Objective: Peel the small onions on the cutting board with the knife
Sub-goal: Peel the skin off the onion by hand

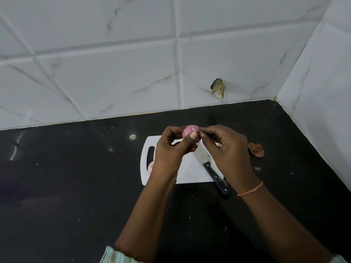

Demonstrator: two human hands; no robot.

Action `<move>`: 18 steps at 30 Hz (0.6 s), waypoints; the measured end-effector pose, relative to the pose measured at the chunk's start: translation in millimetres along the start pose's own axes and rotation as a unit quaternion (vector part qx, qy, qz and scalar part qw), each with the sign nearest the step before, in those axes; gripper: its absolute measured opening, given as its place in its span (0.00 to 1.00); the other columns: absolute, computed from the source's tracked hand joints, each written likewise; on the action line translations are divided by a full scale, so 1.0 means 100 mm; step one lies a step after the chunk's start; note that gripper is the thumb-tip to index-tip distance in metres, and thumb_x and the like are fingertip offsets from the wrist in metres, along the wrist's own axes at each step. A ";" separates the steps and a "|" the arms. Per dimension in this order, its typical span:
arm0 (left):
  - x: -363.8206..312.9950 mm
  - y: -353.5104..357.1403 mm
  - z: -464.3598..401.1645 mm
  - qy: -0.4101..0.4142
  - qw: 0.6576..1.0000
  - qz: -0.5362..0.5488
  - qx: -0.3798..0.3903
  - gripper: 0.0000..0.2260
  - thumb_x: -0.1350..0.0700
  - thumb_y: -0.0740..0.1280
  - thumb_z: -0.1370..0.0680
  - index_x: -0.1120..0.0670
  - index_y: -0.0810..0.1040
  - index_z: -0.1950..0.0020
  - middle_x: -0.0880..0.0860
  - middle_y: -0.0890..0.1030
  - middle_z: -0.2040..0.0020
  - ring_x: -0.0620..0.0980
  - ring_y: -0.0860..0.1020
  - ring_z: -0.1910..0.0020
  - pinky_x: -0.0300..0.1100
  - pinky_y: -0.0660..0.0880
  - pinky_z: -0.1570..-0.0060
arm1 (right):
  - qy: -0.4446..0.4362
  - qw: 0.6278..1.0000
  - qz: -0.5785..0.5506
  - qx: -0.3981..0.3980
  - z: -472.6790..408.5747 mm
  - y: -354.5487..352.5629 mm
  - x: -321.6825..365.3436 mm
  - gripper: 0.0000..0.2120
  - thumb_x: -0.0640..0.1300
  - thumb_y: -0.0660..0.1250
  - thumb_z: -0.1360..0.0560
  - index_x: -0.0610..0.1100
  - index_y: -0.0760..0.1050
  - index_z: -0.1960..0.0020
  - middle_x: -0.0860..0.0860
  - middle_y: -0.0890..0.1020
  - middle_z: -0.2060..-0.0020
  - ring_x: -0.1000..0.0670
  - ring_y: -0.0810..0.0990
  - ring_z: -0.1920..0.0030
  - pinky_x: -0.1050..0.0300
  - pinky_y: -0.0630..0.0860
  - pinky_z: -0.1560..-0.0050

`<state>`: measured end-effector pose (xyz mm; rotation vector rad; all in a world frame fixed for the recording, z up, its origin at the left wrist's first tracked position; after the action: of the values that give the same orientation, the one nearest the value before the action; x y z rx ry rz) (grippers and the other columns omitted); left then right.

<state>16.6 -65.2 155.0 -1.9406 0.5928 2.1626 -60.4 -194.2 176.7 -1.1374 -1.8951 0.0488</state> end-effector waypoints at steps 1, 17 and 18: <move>0.00 0.00 0.01 0.002 1.000 -0.004 -0.001 0.14 0.57 0.74 0.25 0.64 0.78 0.45 0.59 0.81 0.51 0.49 0.81 0.63 0.40 0.79 0.57 | -0.009 1.000 0.009 0.000 0.00 0.00 0.01 0.09 0.42 0.70 0.24 0.38 0.83 0.47 0.47 0.85 0.55 0.53 0.83 0.54 0.55 0.82 0.52; -0.03 -0.19 -0.02 -0.032 0.999 0.000 0.005 0.13 0.56 0.74 0.25 0.61 0.80 0.45 0.60 0.83 0.49 0.50 0.81 0.63 0.41 0.79 0.56 | -0.020 0.994 0.064 0.086 -0.13 0.19 0.14 0.02 0.36 0.67 0.24 0.39 0.76 0.52 0.47 0.78 0.57 0.54 0.76 0.58 0.71 0.73 0.57; -0.04 -0.20 -0.01 -0.033 0.999 -0.003 0.012 0.12 0.56 0.74 0.25 0.60 0.80 0.45 0.59 0.83 0.49 0.50 0.81 0.62 0.41 0.79 0.56 | -0.010 0.994 0.058 0.095 -0.14 0.19 0.14 0.01 0.36 0.67 0.24 0.39 0.76 0.52 0.48 0.78 0.57 0.54 0.75 0.58 0.71 0.73 0.56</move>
<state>26.1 -47.3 155.1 -1.8476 0.5981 2.1966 -40.6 -178.4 186.1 -1.1175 -1.7986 0.3011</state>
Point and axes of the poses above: each hand's wrist, its own z-axis away from the middle knuckle, its own y-axis out of the palm, x = y × z, the point moved 4 cm from there along -z, towards the middle knuckle
